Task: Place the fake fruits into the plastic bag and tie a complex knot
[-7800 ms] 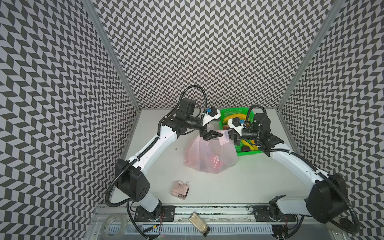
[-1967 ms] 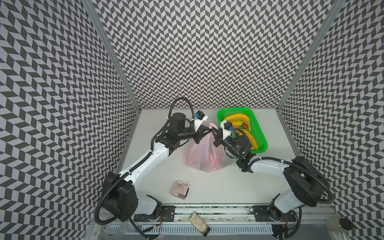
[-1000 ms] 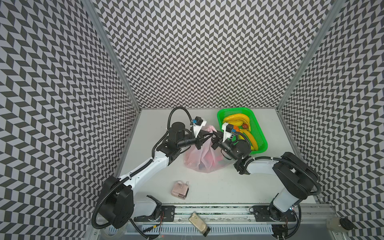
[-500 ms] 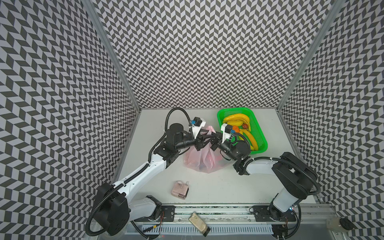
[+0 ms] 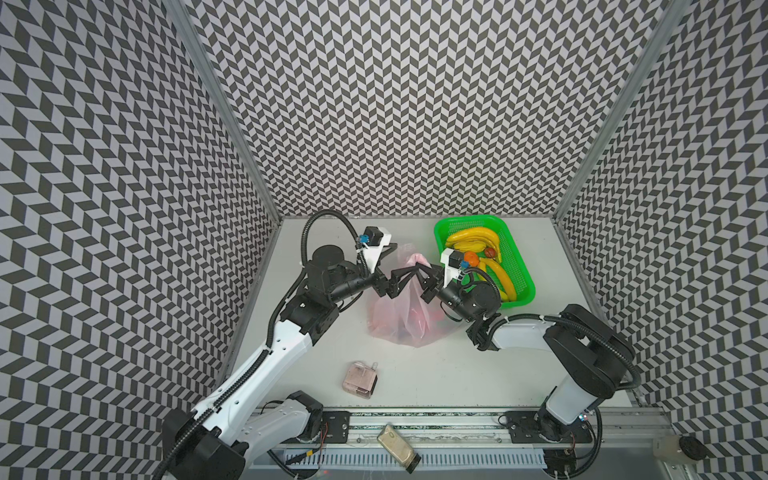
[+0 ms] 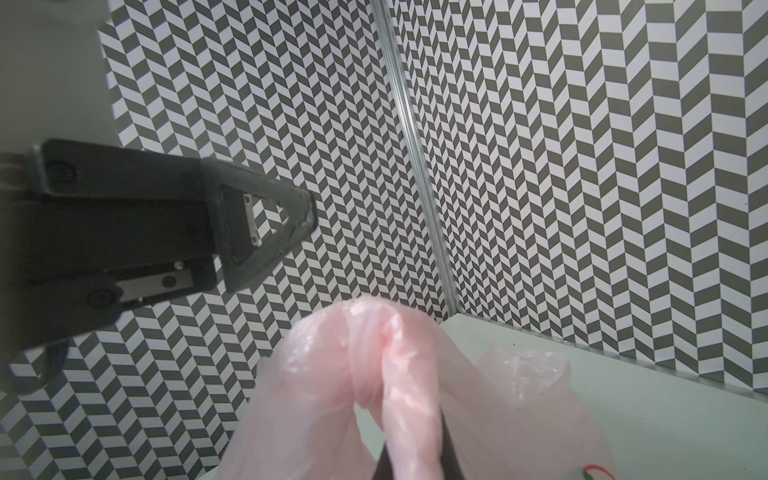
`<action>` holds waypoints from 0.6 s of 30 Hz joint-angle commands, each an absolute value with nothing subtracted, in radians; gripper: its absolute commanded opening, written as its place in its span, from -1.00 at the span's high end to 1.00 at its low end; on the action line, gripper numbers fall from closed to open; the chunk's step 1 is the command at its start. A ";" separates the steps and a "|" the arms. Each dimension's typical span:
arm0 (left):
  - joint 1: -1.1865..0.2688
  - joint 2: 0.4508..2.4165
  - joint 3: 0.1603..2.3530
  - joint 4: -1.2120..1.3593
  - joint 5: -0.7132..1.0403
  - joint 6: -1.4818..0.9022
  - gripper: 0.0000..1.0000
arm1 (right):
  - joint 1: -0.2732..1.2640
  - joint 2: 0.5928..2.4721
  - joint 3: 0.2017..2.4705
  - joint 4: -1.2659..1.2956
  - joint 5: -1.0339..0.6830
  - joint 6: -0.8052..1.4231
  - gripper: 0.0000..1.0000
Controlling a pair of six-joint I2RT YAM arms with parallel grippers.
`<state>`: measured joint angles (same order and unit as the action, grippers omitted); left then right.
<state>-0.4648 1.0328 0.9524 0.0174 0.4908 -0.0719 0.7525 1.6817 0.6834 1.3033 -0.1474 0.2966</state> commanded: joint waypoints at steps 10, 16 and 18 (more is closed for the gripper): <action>-0.308 0.980 0.793 0.047 0.441 -0.243 -0.56 | 0.762 1.666 0.665 1.383 -0.148 0.292 1.00; -0.375 1.026 0.704 0.084 0.488 -0.280 -0.30 | 0.761 1.668 0.666 1.389 -0.145 0.298 1.00; -0.418 1.009 0.672 0.091 0.448 -0.284 -0.28 | 0.762 1.667 0.663 1.392 -0.140 0.298 1.00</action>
